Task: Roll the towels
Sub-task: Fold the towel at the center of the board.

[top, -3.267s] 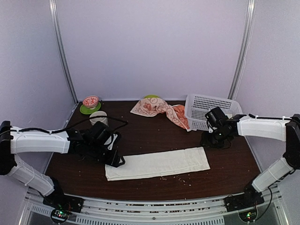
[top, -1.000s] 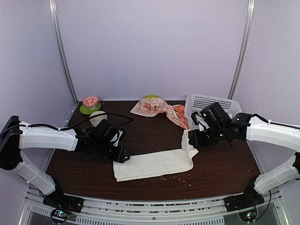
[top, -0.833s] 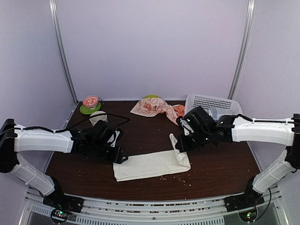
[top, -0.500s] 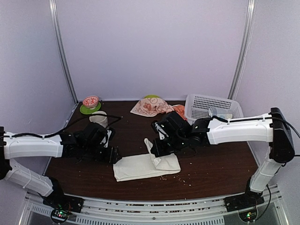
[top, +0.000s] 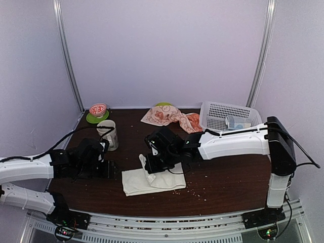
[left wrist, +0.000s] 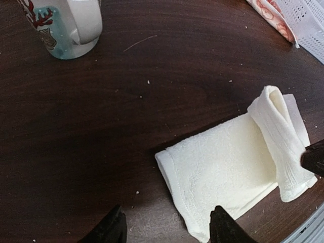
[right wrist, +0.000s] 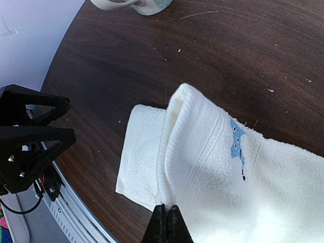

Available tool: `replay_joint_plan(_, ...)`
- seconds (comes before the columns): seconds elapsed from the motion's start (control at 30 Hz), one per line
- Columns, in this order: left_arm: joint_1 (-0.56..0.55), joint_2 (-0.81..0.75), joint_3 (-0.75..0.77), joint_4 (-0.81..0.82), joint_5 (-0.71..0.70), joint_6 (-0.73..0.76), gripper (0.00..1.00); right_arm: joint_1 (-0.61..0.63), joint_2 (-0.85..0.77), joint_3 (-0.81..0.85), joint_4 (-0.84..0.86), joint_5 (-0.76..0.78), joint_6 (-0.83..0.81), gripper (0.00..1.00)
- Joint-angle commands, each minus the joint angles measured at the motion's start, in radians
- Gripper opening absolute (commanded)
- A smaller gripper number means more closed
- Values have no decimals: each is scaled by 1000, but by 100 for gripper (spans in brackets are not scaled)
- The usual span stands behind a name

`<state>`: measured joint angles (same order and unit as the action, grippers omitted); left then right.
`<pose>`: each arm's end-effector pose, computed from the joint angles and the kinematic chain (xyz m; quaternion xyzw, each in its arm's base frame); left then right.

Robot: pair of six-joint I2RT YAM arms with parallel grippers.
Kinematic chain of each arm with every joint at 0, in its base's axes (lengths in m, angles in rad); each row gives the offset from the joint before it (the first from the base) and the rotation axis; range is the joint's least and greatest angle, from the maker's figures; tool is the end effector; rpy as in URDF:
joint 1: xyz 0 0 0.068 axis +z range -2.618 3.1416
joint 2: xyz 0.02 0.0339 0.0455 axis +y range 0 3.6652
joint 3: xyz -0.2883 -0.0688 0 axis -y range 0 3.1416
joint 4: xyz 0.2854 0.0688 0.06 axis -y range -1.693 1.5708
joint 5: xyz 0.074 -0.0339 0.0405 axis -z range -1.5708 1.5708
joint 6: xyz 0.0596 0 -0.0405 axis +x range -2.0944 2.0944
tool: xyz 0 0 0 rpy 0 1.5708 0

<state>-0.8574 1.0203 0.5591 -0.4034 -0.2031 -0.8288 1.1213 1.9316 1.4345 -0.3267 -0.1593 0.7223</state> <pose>0.1644 -0.1716 0.1852 -0.0217 0.9339 -0.1936 0.2999 0.2051 0.4468 0.2024 -0.2124 0.9039 0.3345 0.1608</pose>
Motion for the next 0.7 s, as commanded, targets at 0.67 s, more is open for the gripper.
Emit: replay_joint_plan(0.67, -2, -30, -40, -14, -38, -23, 57, 53, 171, 205, -72, -42, -4, 0)
